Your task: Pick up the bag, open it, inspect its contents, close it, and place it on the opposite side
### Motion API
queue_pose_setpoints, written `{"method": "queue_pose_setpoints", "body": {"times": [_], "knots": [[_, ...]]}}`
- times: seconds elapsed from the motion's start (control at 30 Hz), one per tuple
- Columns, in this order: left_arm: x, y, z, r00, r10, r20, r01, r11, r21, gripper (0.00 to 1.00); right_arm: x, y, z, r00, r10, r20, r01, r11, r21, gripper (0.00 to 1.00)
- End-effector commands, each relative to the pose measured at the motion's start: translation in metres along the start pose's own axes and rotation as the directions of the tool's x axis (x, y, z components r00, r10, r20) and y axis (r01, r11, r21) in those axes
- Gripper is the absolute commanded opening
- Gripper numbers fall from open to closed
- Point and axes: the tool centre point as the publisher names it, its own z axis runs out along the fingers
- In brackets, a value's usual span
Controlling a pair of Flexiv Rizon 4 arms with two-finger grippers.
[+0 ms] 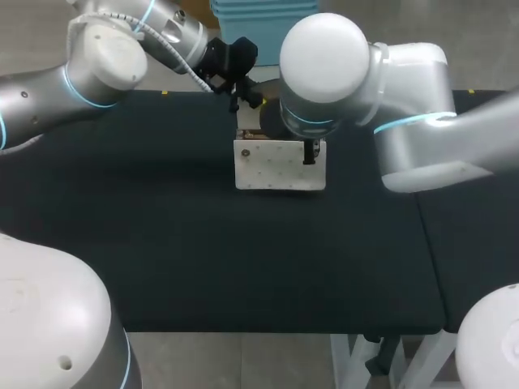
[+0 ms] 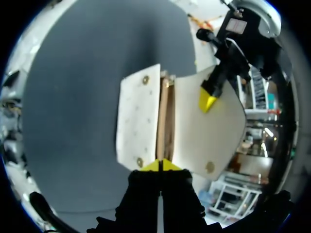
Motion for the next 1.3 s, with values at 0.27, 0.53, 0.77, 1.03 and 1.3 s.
{"method": "queue_pose_setpoints", "body": {"times": [0.27,0.53,0.77,1.03,1.3], "knots": [[-0.009,0.016,0.014,0.998,-0.042,-0.045,0.040,0.998,-0.056,0.00,0.011,0.001,-0.003,1.000,-0.003,0.002,0.003,1.000,-0.007,0.00],[-0.021,0.036,0.026,1.000,-0.028,-0.006,0.027,0.997,-0.068,0.00,0.021,0.006,0.005,1.000,-0.001,0.006,0.001,1.000,-0.025,0.00],[-0.026,0.050,0.032,0.999,0.023,0.031,-0.021,0.998,-0.062,0.00,0.036,0.010,0.008,0.997,0.013,0.078,-0.010,0.999,-0.034,0.00],[-0.028,0.059,0.039,0.998,0.046,0.034,-0.044,0.997,-0.061,0.00,0.060,0.015,0.017,0.996,0.017,0.092,-0.008,0.996,-0.093,0.00],[-0.028,0.059,0.039,0.998,0.046,0.034,-0.044,0.997,-0.061,0.00,0.060,0.015,0.017,0.996,0.017,0.092,-0.008,0.996,-0.093,0.00]]}}
